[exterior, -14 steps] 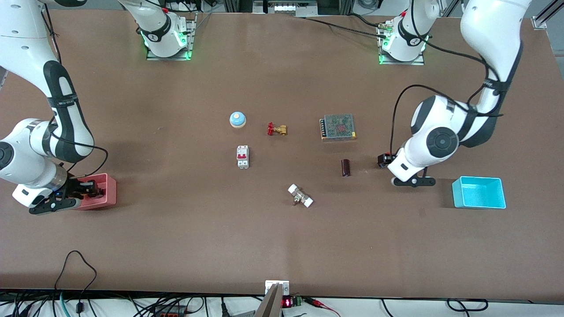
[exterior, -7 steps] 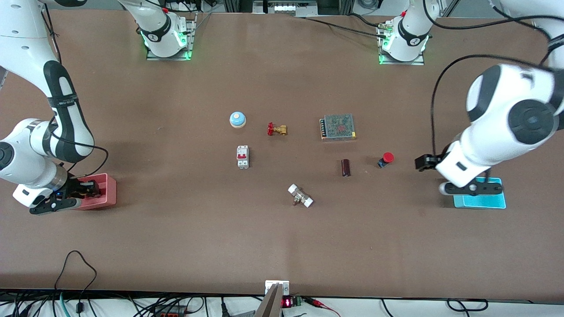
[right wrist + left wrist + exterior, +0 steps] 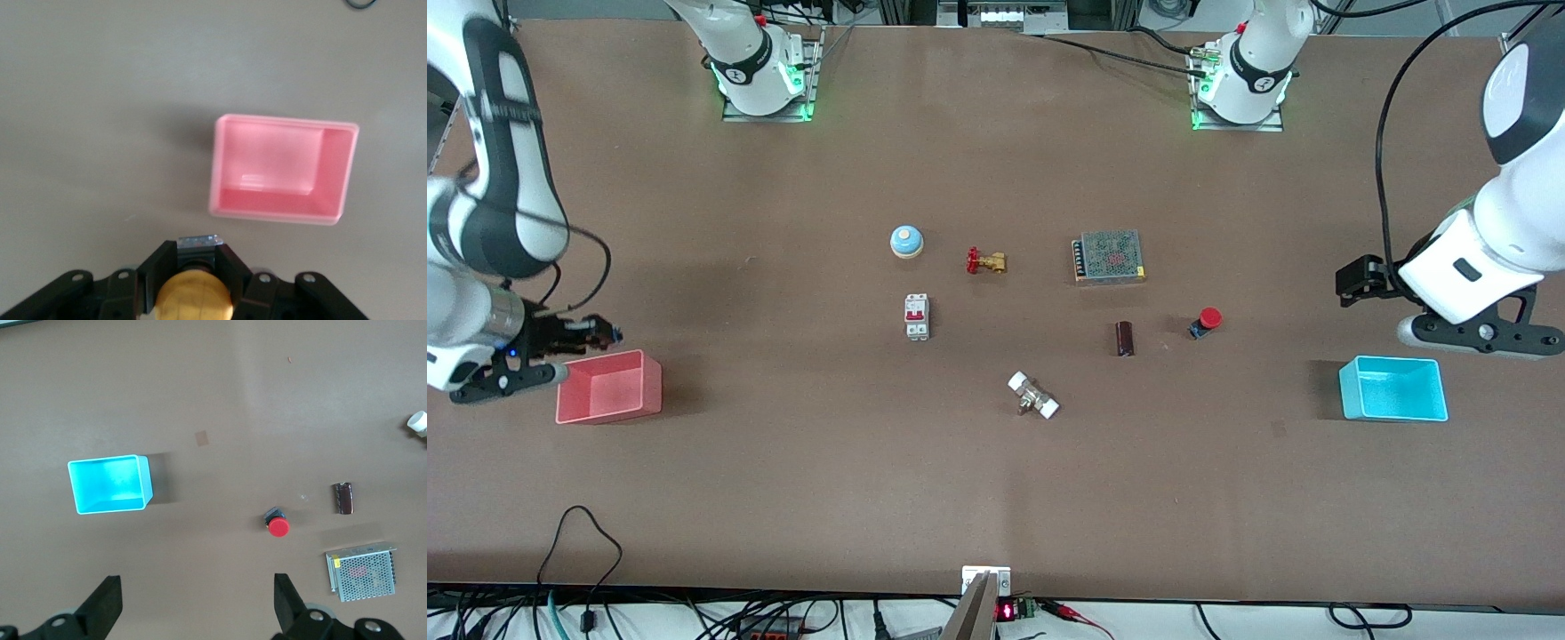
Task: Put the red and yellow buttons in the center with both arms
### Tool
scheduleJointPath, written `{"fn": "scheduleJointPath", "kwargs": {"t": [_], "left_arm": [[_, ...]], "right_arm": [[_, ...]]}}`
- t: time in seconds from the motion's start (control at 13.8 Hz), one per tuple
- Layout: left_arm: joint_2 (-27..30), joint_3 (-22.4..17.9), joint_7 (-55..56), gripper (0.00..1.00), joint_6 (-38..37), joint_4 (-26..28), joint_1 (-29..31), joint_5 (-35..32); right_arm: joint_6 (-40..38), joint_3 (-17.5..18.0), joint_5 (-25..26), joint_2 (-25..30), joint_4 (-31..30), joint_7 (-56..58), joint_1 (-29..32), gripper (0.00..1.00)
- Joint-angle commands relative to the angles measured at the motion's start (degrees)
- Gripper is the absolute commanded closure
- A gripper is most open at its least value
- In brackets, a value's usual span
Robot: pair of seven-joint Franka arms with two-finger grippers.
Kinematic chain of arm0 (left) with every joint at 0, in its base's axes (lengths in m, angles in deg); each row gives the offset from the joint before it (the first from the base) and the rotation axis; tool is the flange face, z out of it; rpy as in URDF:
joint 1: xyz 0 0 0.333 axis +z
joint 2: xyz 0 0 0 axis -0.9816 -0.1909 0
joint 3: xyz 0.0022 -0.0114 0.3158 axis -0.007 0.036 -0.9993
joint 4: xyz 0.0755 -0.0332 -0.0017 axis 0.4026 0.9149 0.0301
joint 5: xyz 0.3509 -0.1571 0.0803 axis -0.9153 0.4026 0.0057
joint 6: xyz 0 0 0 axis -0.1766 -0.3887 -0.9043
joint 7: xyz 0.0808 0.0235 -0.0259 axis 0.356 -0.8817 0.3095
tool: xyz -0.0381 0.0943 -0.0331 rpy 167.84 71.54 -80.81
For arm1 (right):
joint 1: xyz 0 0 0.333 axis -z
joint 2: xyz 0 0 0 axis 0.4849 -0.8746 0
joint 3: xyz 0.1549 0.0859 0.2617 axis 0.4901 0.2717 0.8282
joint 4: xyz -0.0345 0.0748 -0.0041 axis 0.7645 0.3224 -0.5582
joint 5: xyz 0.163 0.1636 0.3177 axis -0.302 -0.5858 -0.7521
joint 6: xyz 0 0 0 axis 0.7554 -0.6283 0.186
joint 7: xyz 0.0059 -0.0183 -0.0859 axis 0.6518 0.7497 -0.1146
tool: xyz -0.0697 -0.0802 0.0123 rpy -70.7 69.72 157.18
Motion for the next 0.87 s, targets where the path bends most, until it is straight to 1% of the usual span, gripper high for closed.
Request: {"fn": "scheduleJointPath", "kwargs": {"t": [0.0, 0.07, 0.14, 0.22, 0.29, 0.36, 0.43, 0.51, 0.58, 0.65, 0.79], "left_arm": [[0.2, 0.21, -1.94, 0.0, -0.71, 0.51, 0.8, 0.52], [0.2, 0.21, -1.94, 0.0, -0.71, 0.68, 0.8, 0.51], [0.98, -1.53, -2.12, 0.0, -0.19, 1.64, 0.01, 1.21], [3.34, -4.68, -1.77, 0.0, -0.27, 4.09, -2.78, 1.57], [5.54, -6.62, -2.47, 0.0, 0.77, 7.77, -3.33, 2.44], [10.34, -11.69, -2.56, 0.0, 4.09, 14.33, -4.64, 4.28], [14.39, -15.83, -2.56, 0.0, 9.95, 20.75, -7.53, 6.03], [18.0, -18.57, -3.34, 0.0, 13.15, 26.73, -9.03, 7.7], [19.26, -20.07, -6.22, 0.0, 14.83, 28.27, -9.05, 9.37], [19.96, -20.09, -9.73, 0.0, 15.72, 29.15, -8.96, 9.74], [20.41, -20.09, -11.78, 0.0, 17.21, 29.16, -8.87, 9.65]], "right_arm": [[-4.73, 7.99, 0.66, 5.26, -3.44, -12.36, -0.2, 0.67], [-4.39, 10.54, 0.75, 5.44, -3.89, -16.23, -0.46, 0.67], [-3.52, 11.87, 0.75, 5.27, -4.33, -20.7, -1.77, 0.67], [-0.98, 11.97, 0.75, 5.27, -5.55, -24.49, -4.05, 0.67], [2.0, 11.97, 0.84, 5.18, -7.22, -27.05, -5.72, 0.67], [5.25, 11.97, 0.84, 4.83, -8.89, -29.34, -7.22, 0.67], [9.28, 11.97, 0.92, 4.66, -11.17, -31.45, -8.45, 0.67], [13.76, 11.97, 0.93, 4.22, -13.54, -33.21, -9.68, 0.67], [17.81, 11.97, 1.01, 3.78, -15.91, -34.71, -10.83, 0.67], [20.9, 11.97, 1.27, 3.34, -17.33, -36.03, -11.79, 0.68], [25.04, 11.97, 2.85, 1.5, -18.65, -38.84, -13.55, 0.68]]}}
